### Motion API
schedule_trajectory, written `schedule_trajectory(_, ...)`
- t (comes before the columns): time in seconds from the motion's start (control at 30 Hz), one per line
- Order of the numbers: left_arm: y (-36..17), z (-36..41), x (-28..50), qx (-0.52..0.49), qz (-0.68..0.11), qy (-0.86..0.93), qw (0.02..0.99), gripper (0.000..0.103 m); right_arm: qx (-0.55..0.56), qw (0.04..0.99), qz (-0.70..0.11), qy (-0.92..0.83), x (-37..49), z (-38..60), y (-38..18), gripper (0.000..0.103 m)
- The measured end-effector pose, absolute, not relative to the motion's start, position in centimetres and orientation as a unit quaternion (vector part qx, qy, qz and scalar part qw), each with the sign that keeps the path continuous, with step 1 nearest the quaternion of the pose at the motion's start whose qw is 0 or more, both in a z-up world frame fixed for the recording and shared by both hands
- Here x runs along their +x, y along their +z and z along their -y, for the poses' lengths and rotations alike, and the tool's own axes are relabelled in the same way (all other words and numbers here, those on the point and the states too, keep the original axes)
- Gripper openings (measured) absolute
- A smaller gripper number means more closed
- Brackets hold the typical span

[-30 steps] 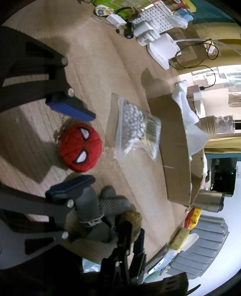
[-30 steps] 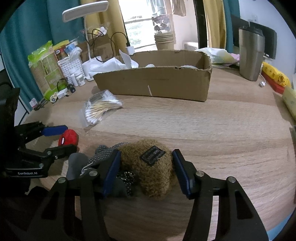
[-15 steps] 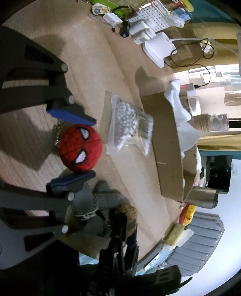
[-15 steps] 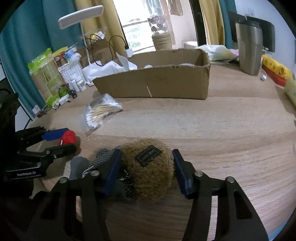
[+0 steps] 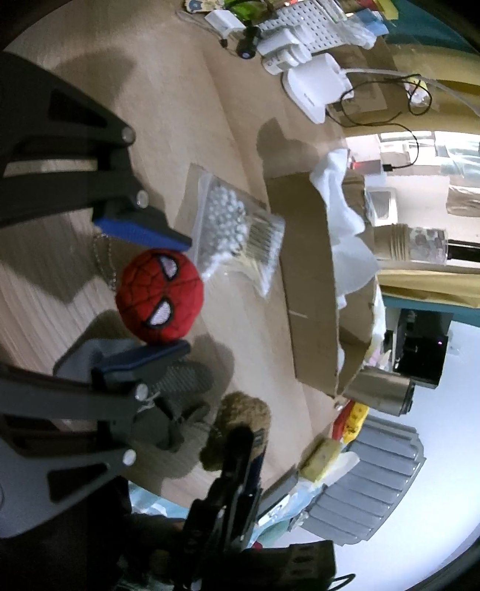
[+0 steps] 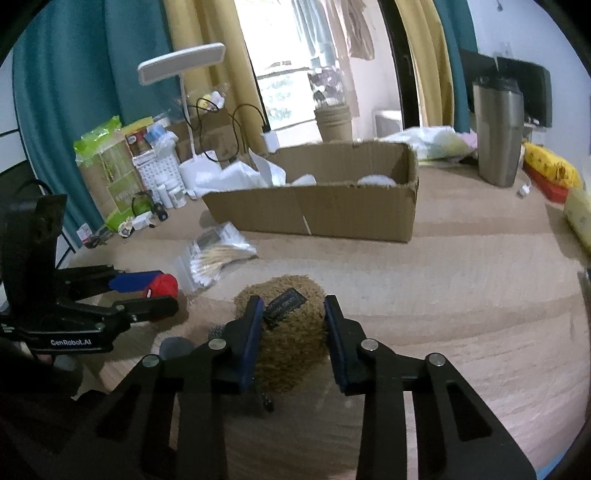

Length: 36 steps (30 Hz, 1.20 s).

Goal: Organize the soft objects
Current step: 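Grasp the red Spider-Man plush with the left gripper while the right gripper grasps the brown fuzzy plush, then carry both plush keychains over the cardboard box with both grippers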

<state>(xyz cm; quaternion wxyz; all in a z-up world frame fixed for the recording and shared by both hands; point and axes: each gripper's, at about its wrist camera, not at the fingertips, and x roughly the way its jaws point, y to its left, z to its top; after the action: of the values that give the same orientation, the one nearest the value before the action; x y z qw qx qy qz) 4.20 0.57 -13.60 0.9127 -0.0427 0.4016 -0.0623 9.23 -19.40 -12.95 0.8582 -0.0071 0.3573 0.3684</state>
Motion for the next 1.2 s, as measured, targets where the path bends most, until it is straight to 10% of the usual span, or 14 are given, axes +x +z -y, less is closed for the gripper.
schedule_trajectory(1.2,-7.3,1.0,7.9,0.008,-0.292,-0.081,0.953,0.051,-0.006,0.905,-0.262,0.335,12.8,22.0,-6.5,0.035)
